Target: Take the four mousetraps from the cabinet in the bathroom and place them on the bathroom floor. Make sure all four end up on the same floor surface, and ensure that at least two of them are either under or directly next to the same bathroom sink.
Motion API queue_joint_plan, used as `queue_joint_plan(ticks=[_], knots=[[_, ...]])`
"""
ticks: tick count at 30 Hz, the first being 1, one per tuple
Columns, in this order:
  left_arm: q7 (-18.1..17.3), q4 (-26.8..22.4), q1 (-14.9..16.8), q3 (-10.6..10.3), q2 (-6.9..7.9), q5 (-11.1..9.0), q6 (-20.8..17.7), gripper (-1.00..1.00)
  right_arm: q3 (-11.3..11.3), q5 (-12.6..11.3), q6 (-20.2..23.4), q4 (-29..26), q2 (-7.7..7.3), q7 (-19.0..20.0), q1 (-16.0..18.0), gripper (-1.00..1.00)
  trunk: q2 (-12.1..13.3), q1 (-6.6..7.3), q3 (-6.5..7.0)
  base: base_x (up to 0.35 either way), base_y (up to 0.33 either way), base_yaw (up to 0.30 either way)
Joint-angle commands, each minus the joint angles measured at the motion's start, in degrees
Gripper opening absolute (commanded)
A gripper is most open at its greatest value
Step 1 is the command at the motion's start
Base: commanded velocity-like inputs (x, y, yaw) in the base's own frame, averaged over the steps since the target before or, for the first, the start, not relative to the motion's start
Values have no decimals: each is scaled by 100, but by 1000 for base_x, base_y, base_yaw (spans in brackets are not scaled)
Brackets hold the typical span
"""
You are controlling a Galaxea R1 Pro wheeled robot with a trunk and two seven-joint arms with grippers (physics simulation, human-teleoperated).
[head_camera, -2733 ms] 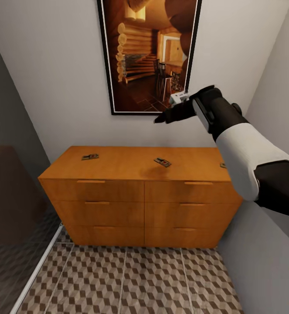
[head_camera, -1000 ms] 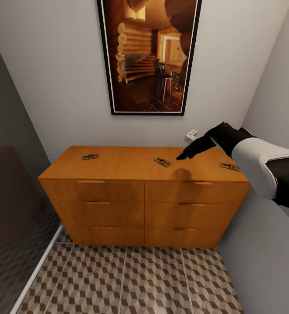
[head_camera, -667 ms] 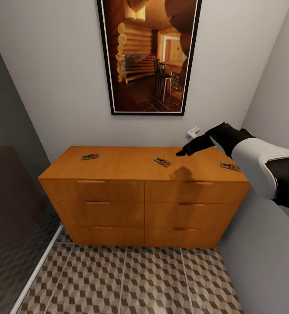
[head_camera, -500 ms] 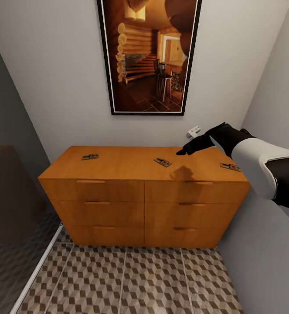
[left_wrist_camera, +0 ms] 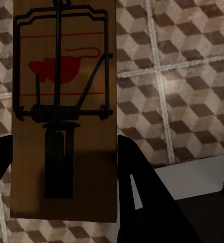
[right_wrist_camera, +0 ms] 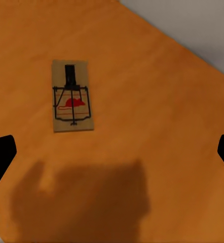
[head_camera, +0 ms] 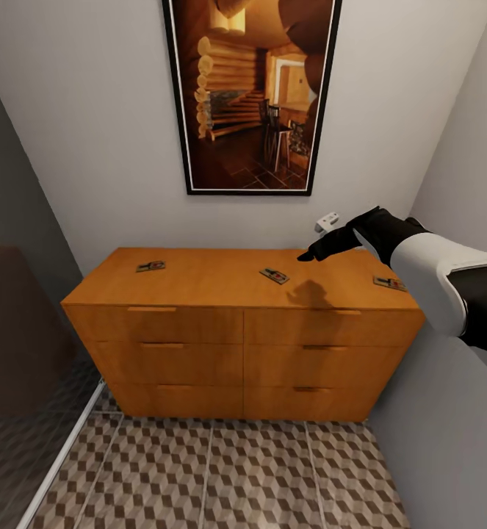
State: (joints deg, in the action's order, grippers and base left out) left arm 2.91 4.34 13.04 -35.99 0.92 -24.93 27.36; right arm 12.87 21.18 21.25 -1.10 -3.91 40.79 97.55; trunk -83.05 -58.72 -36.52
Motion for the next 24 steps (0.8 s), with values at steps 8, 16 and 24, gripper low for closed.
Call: queue_joint_plan(ticks=[8, 16, 24], knots=[[25, 15, 5, -49, -4, -3, 24, -100, 30, -462, 29, -6, 7, 26, -7, 100, -3, -1, -5, 92, 0, 0], [25, 15, 5, -49, -4, -3, 27, -100, 31, -688, 37, -1, 7, 23, -15, 100, -3, -1, -5, 59, 48, 0], [25, 15, 5, -49, -4, -3, 27, -100, 31, -702, 38, 4, 12, 17, -120, 100, -3, -1, -5, 6, 11, 0]])
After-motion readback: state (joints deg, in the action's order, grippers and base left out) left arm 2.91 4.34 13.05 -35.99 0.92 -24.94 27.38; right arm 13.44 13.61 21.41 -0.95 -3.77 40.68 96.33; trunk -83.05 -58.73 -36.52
